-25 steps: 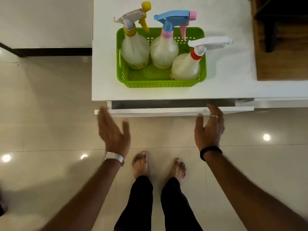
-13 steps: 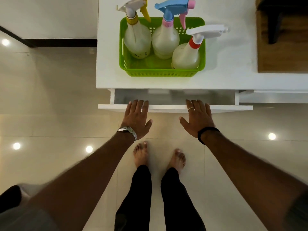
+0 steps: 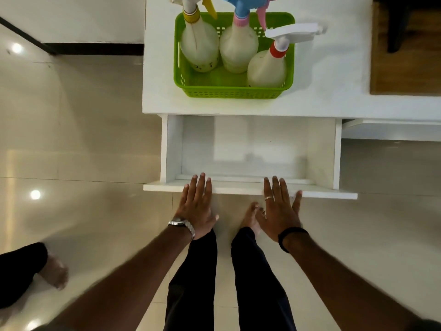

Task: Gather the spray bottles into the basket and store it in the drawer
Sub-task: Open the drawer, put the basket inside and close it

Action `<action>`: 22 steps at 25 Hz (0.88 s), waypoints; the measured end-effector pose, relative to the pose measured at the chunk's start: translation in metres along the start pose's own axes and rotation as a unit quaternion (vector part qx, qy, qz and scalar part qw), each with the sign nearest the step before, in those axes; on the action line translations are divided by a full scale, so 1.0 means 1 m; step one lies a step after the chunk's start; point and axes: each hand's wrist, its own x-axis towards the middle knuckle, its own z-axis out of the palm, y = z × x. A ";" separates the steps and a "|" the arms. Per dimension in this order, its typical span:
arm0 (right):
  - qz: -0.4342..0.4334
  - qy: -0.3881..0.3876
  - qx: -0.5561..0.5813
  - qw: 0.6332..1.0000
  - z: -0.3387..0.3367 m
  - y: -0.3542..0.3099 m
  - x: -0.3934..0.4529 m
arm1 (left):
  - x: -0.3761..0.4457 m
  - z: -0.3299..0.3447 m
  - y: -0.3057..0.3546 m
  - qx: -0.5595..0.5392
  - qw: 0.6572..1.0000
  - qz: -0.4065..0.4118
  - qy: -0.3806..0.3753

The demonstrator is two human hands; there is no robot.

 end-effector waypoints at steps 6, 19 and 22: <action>0.008 -0.042 -0.013 0.999 0.030 -0.002 -0.046 | -0.040 0.034 0.005 0.002 0.999 0.001 -0.045; 0.031 -0.129 -0.021 0.991 0.053 -0.006 -0.092 | -0.087 0.059 0.012 -0.025 0.995 0.007 -0.097; 0.031 -0.132 -0.022 0.991 0.057 -0.008 -0.098 | -0.094 0.063 0.014 -0.025 0.995 0.003 -0.102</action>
